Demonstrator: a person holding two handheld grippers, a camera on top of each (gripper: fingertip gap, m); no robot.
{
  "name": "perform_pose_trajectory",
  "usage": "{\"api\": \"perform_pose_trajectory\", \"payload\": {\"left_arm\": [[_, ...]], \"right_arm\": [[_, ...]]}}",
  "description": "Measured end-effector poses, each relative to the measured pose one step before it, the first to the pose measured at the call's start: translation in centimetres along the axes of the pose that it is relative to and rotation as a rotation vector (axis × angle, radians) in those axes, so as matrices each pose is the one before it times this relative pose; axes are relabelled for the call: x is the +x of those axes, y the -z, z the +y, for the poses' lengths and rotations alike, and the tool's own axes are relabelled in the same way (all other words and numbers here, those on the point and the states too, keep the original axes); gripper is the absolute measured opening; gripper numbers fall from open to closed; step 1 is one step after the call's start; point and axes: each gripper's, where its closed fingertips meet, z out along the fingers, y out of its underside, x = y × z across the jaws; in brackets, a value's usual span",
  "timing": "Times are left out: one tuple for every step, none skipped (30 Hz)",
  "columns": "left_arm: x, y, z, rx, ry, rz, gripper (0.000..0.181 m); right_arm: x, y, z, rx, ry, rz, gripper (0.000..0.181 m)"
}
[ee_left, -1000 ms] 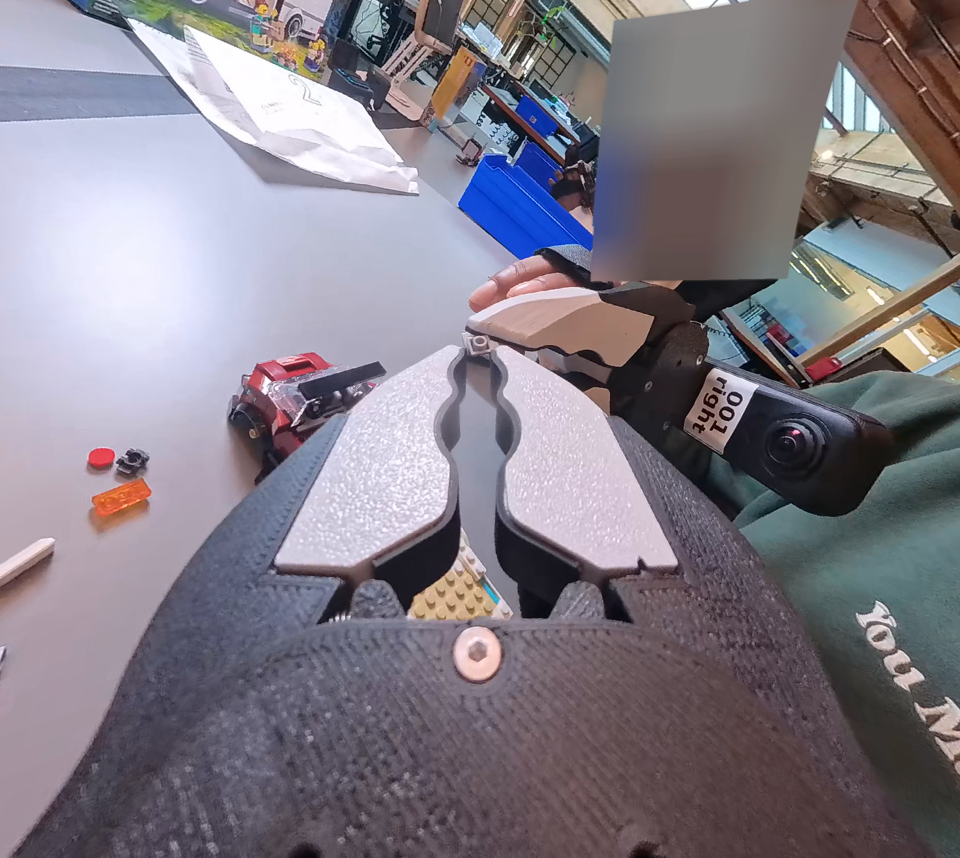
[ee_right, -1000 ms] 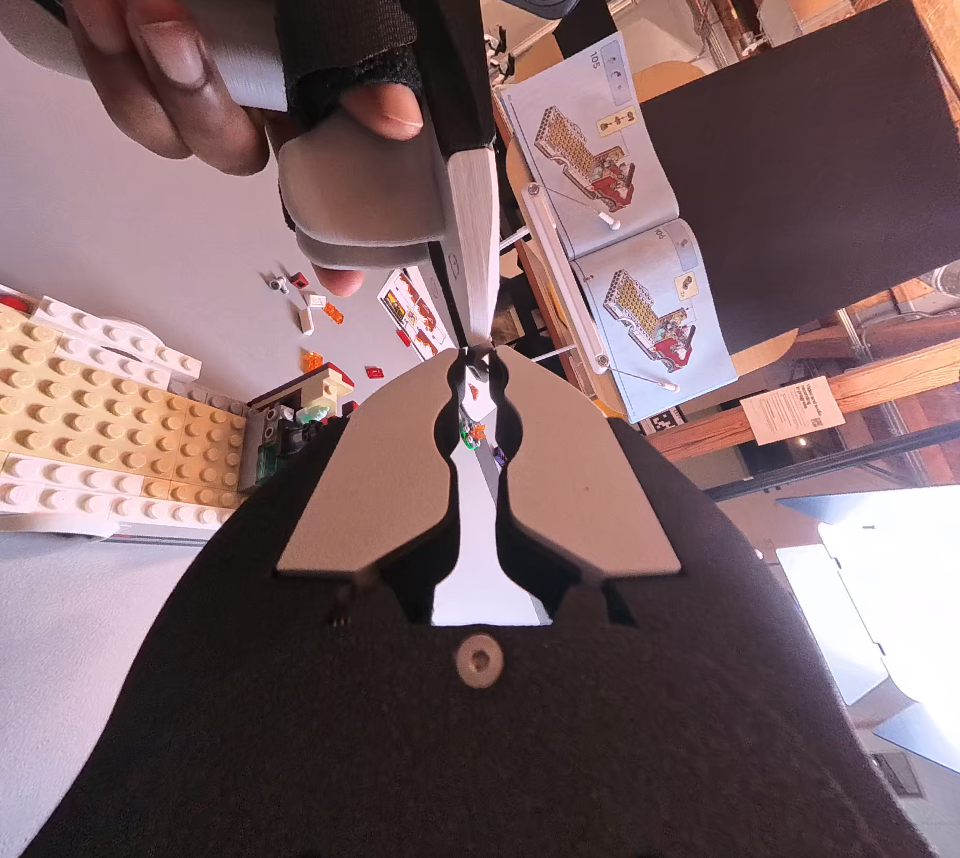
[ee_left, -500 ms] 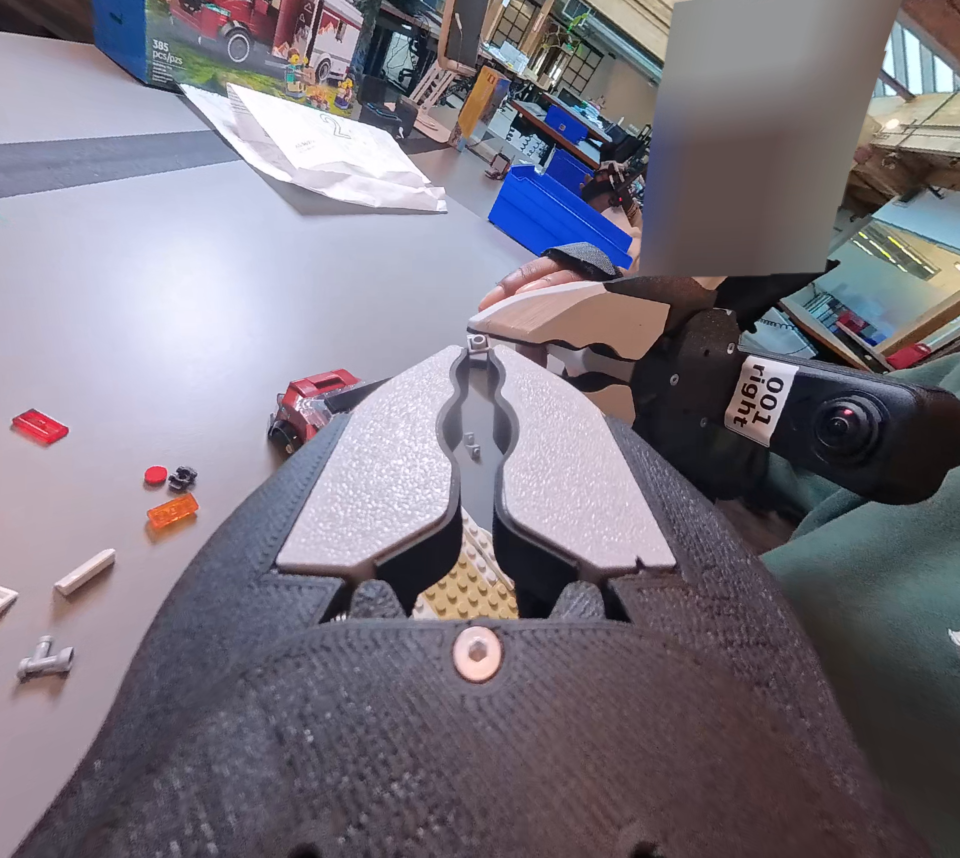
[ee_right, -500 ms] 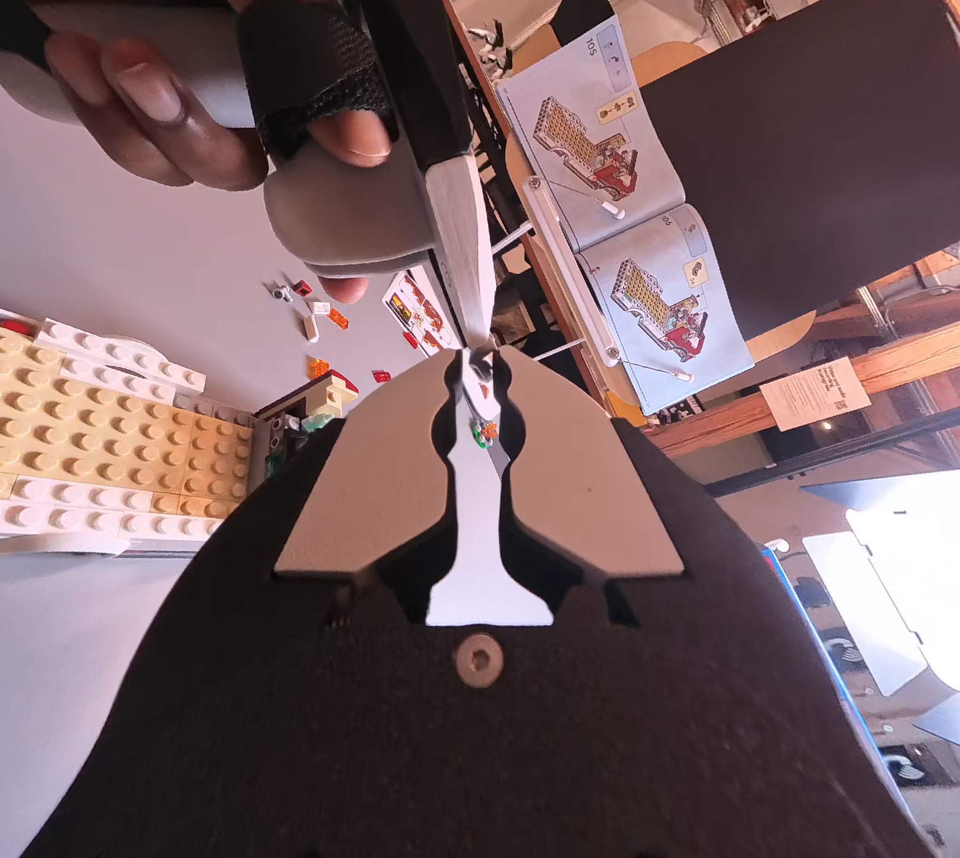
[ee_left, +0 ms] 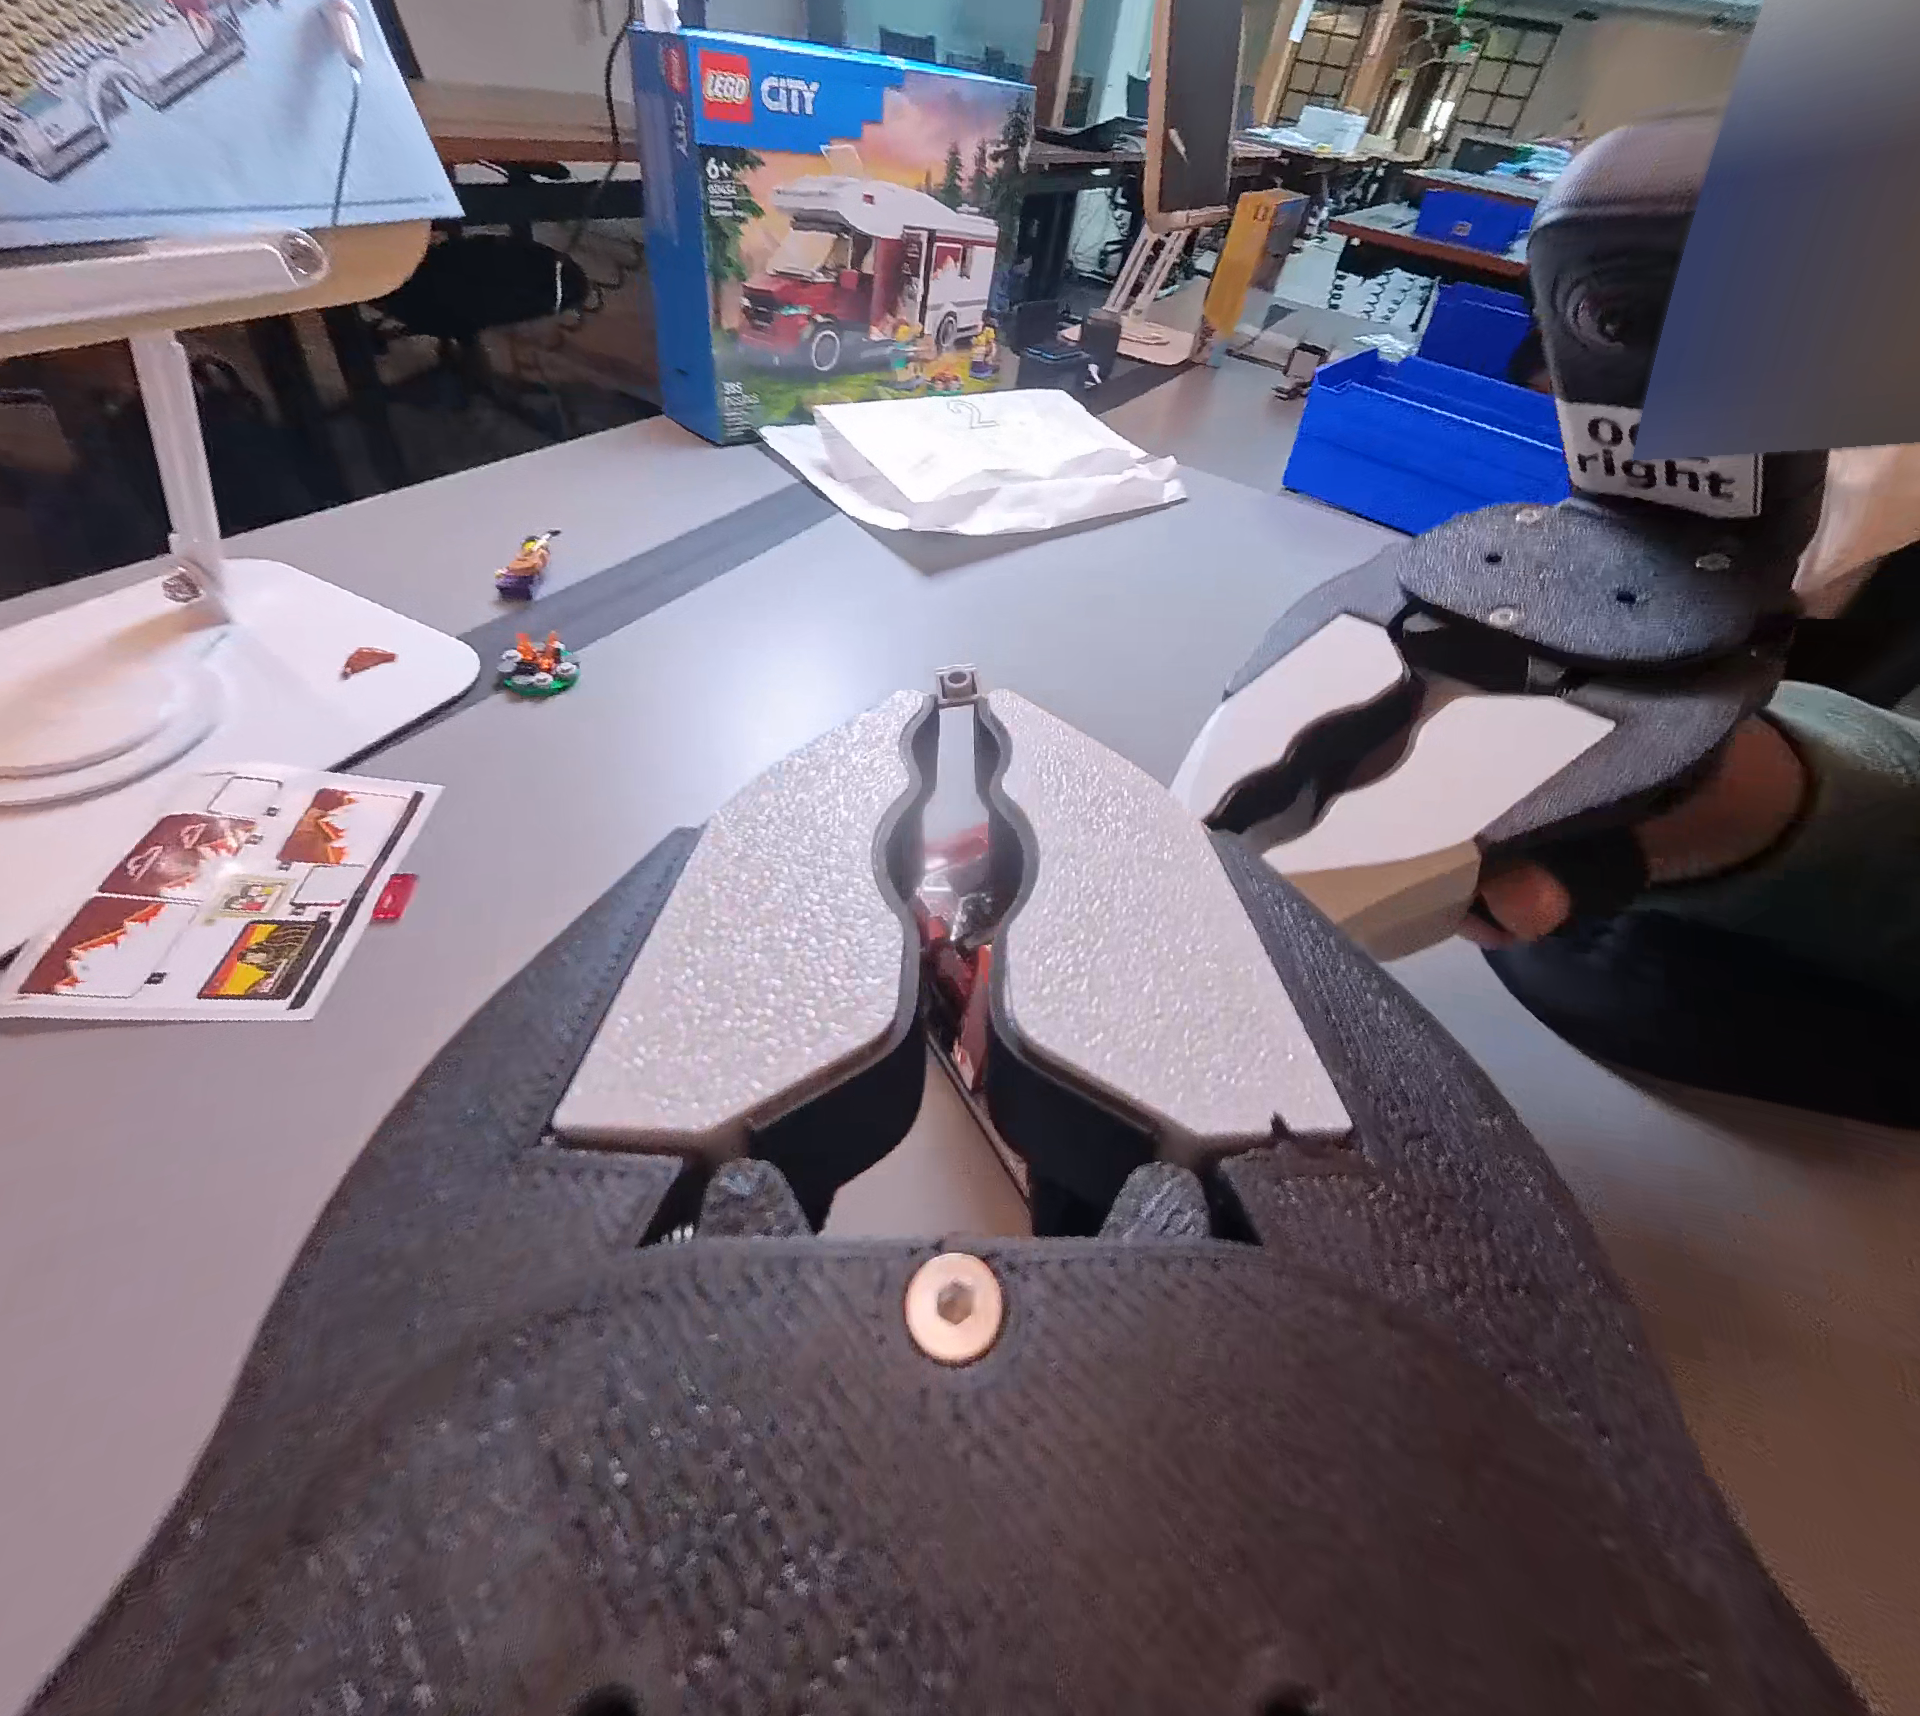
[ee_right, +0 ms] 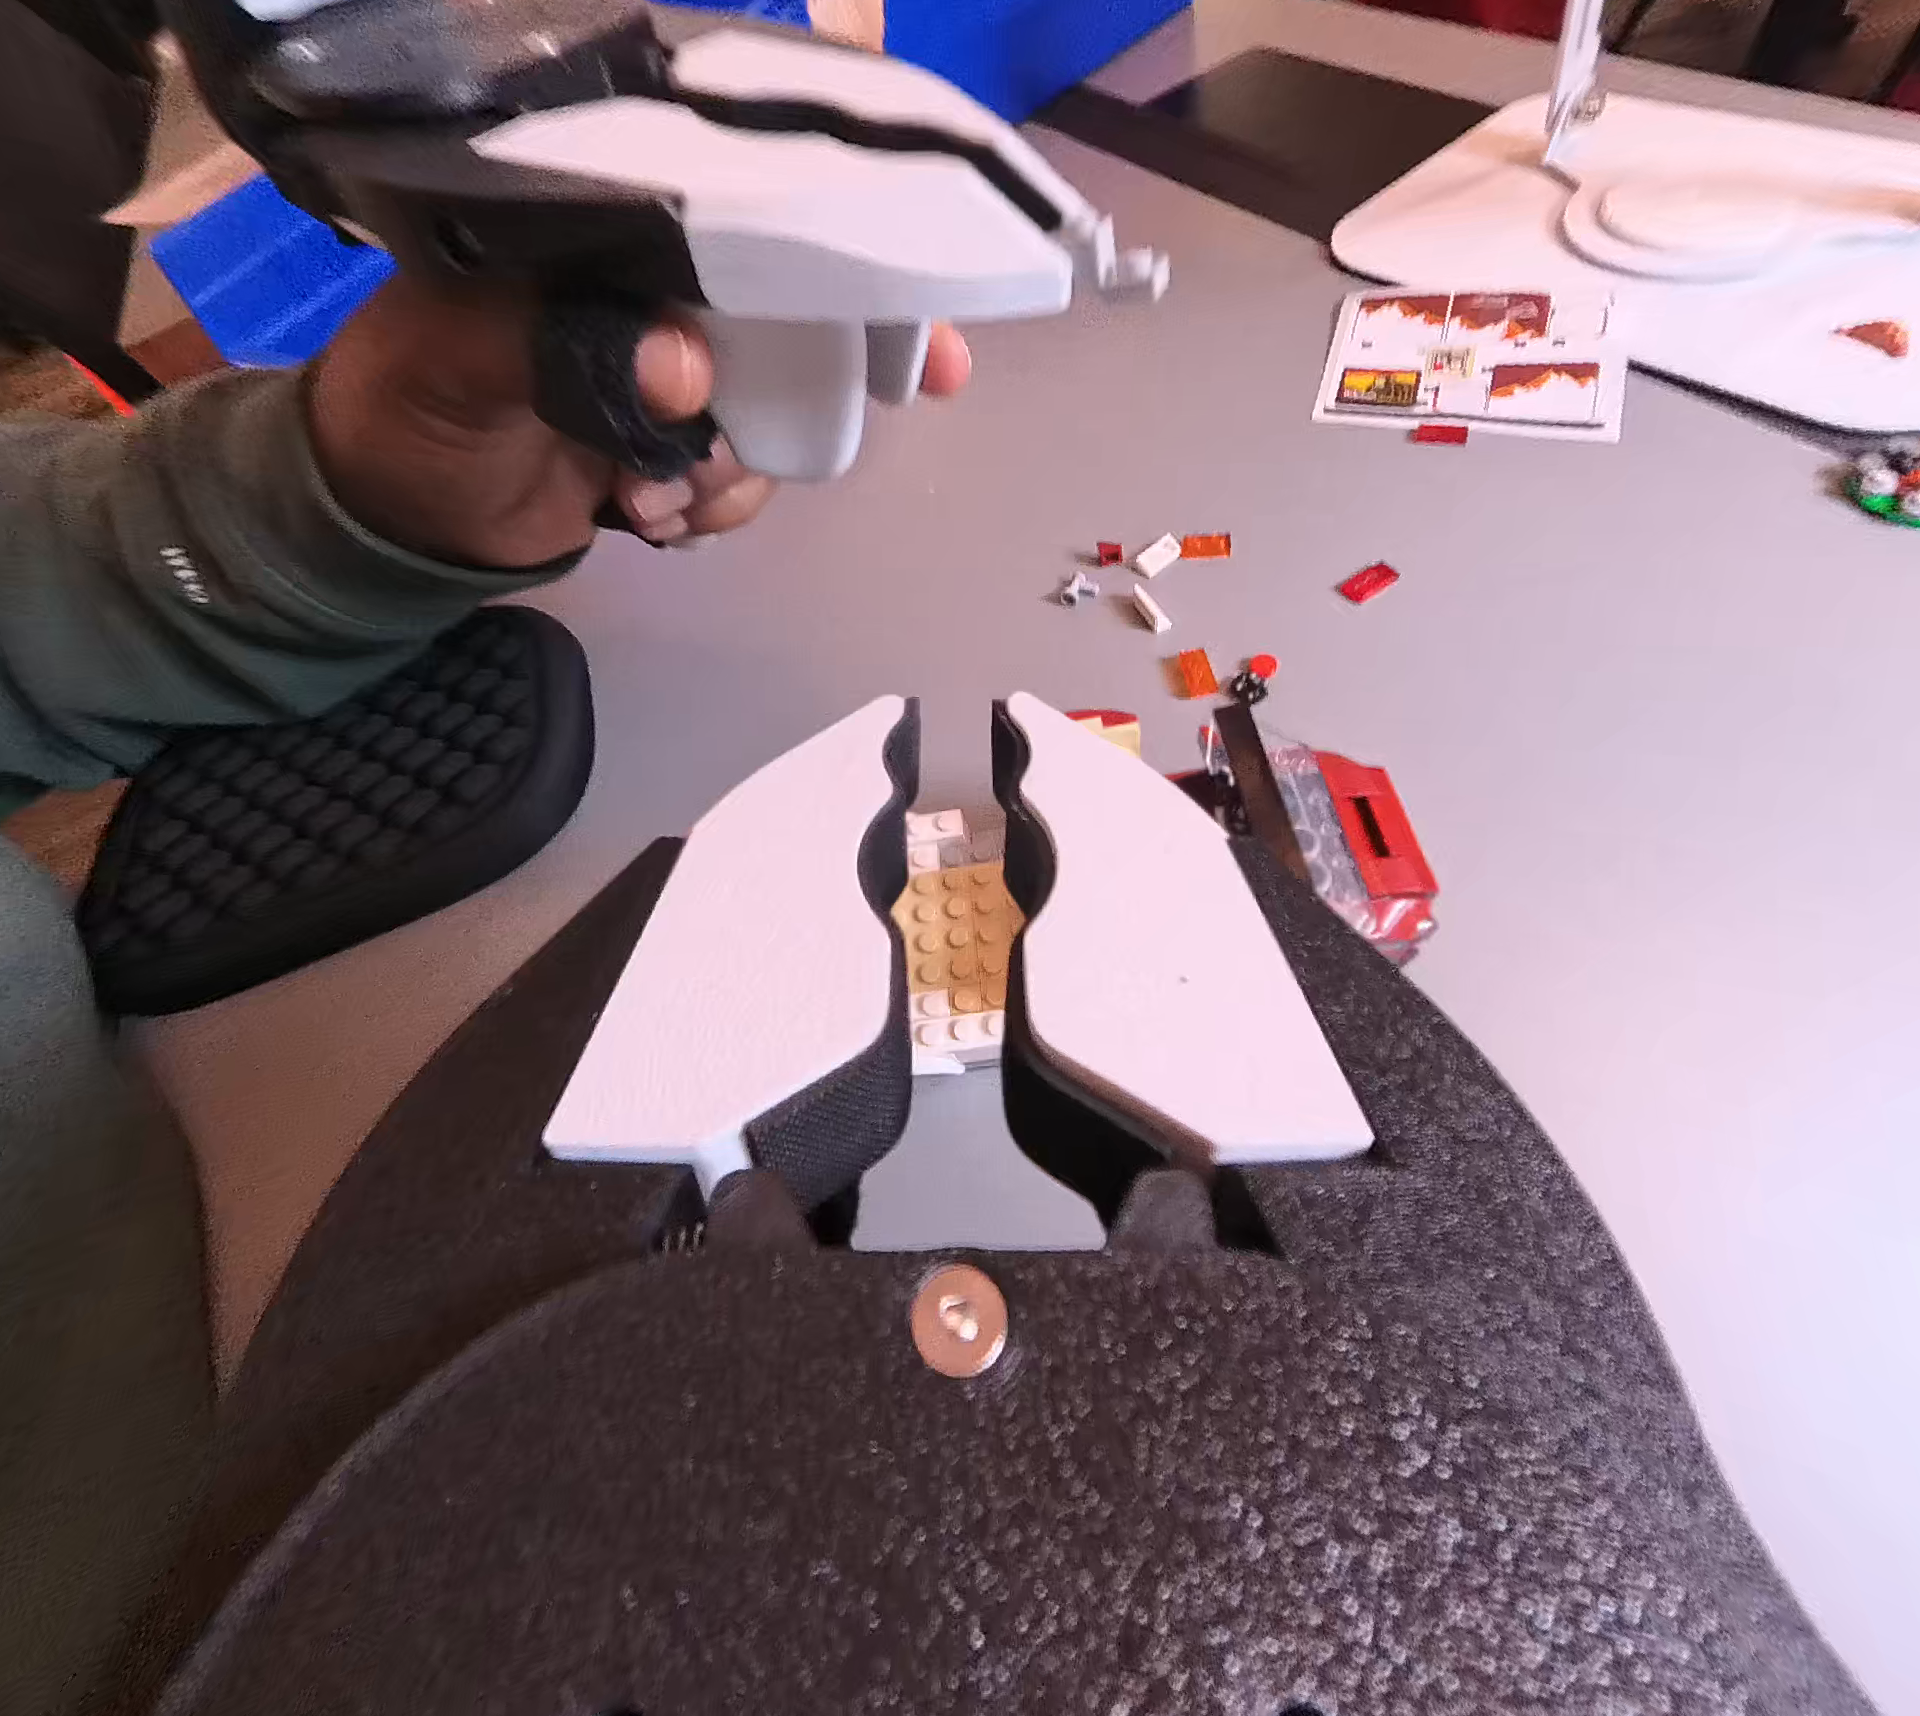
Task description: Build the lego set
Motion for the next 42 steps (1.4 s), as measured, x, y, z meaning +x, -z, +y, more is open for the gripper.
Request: {"api": "perform_pose_trajectory", "payload": {"left_arm": [[0.044, 0.052, -0.202, 0.0049, 0.0008, -0.0091, 0.006], [0.149, 0.005, -0.147, 0.0008, 0.0083, -0.0012, 0.006], [0.254, -0.014, -0.128, 0.0005, 0.0137, 0.0049, 0.006], [0.349, -0.044, -0.065, 0.0001, 0.0191, 0.0088, 0.006], [0.384, -0.090, 0.027, -0.0037, 0.0222, 0.0101, 0.006], [0.450, -0.131, 0.120, -0.0053, 0.0224, 0.0126, 0.006], [0.443, -0.161, 0.198, -0.0051, 0.0215, 0.0100, 0.006], [0.422, -0.185, 0.261, -0.0080, 0.0176, 0.0089, 0.006], [0.343, -0.179, 0.257, -0.0080, 0.0148, 0.0066, 0.006], [0.258, -0.153, 0.158, -0.0028, 0.0168, 0.0047, 0.006], [0.191, -0.110, 0.090, 0.0001, 0.0185, 0.0059, 0.006], [0.095, -0.091, 0.047, -0.0003, 0.0169, 0.0041, 0.006], [0.008, -0.046, -0.008, 0.0025, 0.0163, 0.0016, 0.006], [-0.016, -0.044, 0.000, 0.0015, 0.0170, 0.0019, 0.006], [0.004, -0.029, 0.032, -0.0002, 0.0167, 0.0032, 0.006], [0.044, -0.044, 0.062, -0.0019, 0.0151, 0.0046, 0.006], [0.032, -0.047, 0.067, -0.0021, 0.0112, 0.0031, 0.006], [0.024, -0.050, 0.070, -0.0017, 0.0092, 0.0020, 0.006], [0.037, -0.054, 0.065, -0.0017, 0.0106, 0.0048, 0.006], [0.029, -0.052, 0.069, -0.0026, 0.0126, 0.0057, 0.006], [0.013, -0.031, 0.047, -0.0005, 0.0136, 0.0056, 0.006], [-0.011, -0.009, 0.020, 0.0006, 0.0118, 0.0054, 0.006], [-0.065, -0.008, 0.028, -0.0006, 0.0067, 0.0015, 0.006], [-0.087, -0.002, 0.030, -0.0013, 0.0017, -0.0016, 0.006], [-0.050, -0.001, -0.006, 0.0002, 0.0013, -0.0008, 0.006], [-0.027, 0.000, -0.001, -0.0004, 0.0012, -0.0003, 0.006], [-0.010, 0.001, 0.005, -0.0006, -0.0018, -0.0011, 0.006], [-0.039, 0.002, 0.008, -0.0009, -0.0037, -0.0023, 0.006], [-0.026, -0.004, -0.004, 0.0001, -0.0024, -0.0020, 0.006], [-0.047, -0.001, 0.012, -0.0006, -0.0022, -0.0015, 0.006], [-0.071, -0.013, 0.021, -0.0009, -0.0022, -0.0026, 0.006], [-0.097, -0.004, 0.032, -0.0012, -0.0024, -0.0039, 0.006], [-0.078, -0.021, 0.038, -0.0018, -0.0035, -0.0037, 0.006], [-0.070, -0.011, 0.037, -0.0013, -0.0053, -0.0044, 0.006], [-0.117, -0.006, 0.027, -0.0006, -0.0093, -0.0073, 0.006], [-0.171, -0.019, 0.050, -0.0023, -0.0164, -0.0123, 0.006], [-0.278, -0.020, 0.084, -0.0027, -0.0265, -0.0188, 0.006], [-0.349, -0.044, 0.145, -0.0045, -0.0342, -0.0238, 0.006], [-0.340, -0.078, 0.229, -0.0072, -0.0275, -0.0208, 0.006], [-0.292, -0.121, 0.332, -0.0088, -0.0157, -0.0138, 0.006], [-0.324, -0.171, 0.478, -0.0125, -0.0158, -0.0165, 0.006], [-0.350, -0.215, 0.648, -0.0175, -0.0197, -0.0196, 0.006]], "right_arm": [[0.000, -0.335, 0.437, -0.0163, -0.0056, 0.0111, 0.009], [-0.033, -0.328, 0.335, -0.0081, -0.0100, 0.0081, 0.005], [-0.032, -0.348, 0.355, -0.0096, -0.0108, 0.0069, 0.001], [0.048, -0.362, 0.380, -0.0128, -0.0049, 0.0110, 0.000], [0.144, -0.333, 0.334, -0.0109, 0.0017, 0.0177, 0.000], [0.131, -0.273, 0.235, -0.0062, 0.0054, 0.0185, 0.000], [0.088, -0.187, 0.120, -0.0019, 0.0053, 0.0147, 0.000], [0.024, -0.125, 0.051, -0.0015, 0.0068, 0.0119, 0.000], [0.026, -0.088, 0.036, -0.0013, 0.0091, 0.0126, 0.000], [0.081, -0.056, 0.011, 0.0001, 0.0078, 0.0161, 0.000], [0.034, -0.062, 0.050, -0.0029, 0.0061, 0.0109, 0.000], [0.089, -0.056, 0.069, -0.0046, 0.0019, 0.0130, 0.000], [0.109, -0.048, 0.059, -0.0034, 0.0011, 0.0130, 0.000], [0.114, -0.033, 0.031, -0.0025, 0.0006, 0.0113, 0.000], [0.092, -0.022, 0.026, -0.0013, 0.0006, 0.0092, 0.000], [0.065, -0.023, 0.012, -0.0012, 0.0004, 0.0067, 0.000], [0.045, -0.008, 0.004, -0.0008, 0.0002, 0.0044, 0.000], [0.030, -0.013, 0.012, -0.0007, 0.0010, 0.0027, 0.000], [0.024, 0.003, 0.009, -0.0006, 0.0016, 0.0020, 0.000], [0.017, 0.002, 0.008, -0.0005, 0.0013, 0.0017, 0.000], [0.010, -0.002, 0.005, -0.0006, 0.0009, 0.0008, 0.000], [0.000, -0.002, -0.003, 0.0002, -0.0002, 0.0001, 0.000], [0.022, 0.004, -0.004, 0.0005, -0.0002, 0.0002, 0.000], [0.034, 0.010, -0.011, 0.0004, 0.0007, 0.0007, 0.000], [0.021, 0.009, -0.010, 0.0004, 0.0004, 0.0010, 0.000], [0.027, 0.007, 0.001, 0.0001, -0.0003, 0.0006, 0.000], [0.027, 0.001, -0.002, 0.0001, 0.0001, 0.0009, 0.000], [0.024, 0.005, 0.000, 0.0003, 0.0005, 0.0011, 0.000], [0.020, 0.006, -0.010, 0.0001, 0.0003, 0.0003, 0.000], [0.013, 0.004, 0.008, -0.0006, 0.0009, 0.0006, 0.000], [0.038, -0.003, 0.021, -0.0012, 0.0018, 0.0024, 0.000], [0.046, -0.006, 0.027, -0.0007, 0.0026, 0.0031, 0.000], [0.025, 0.014, -0.005, 0.0004, 0.0019, 0.0021, 0.000], [0.001, 0.007, -0.010, 0.0004, 0.0005, 0.0005, 0.000], [0.009, 0.014, -0.018, 0.0003, 0.0006, -0.0001, 0.000], [0.022, 0.031, -0.003, -0.0003, 0.0015, 0.0006, 0.000], [0.026, 0.038, 0.007, -0.0011, 0.0017, -0.0004, 0.000], [0.062, 0.080, -0.001, -0.0018, 0.0020, -0.0013, 0.000], [0.224, 0.167, -0.054, -0.0001, 0.0052, 0.0019, 0.000], [0.477, 0.323, -0.190, 0.0060, 0.0089, 0.0081, 0.000], [0.788, 0.463, -0.377, 0.0152, 0.0088, 0.0149, 0.000], [1.021, 0.574, -0.506, 0.0215, 0.0048, 0.0176, 0.000]]}}
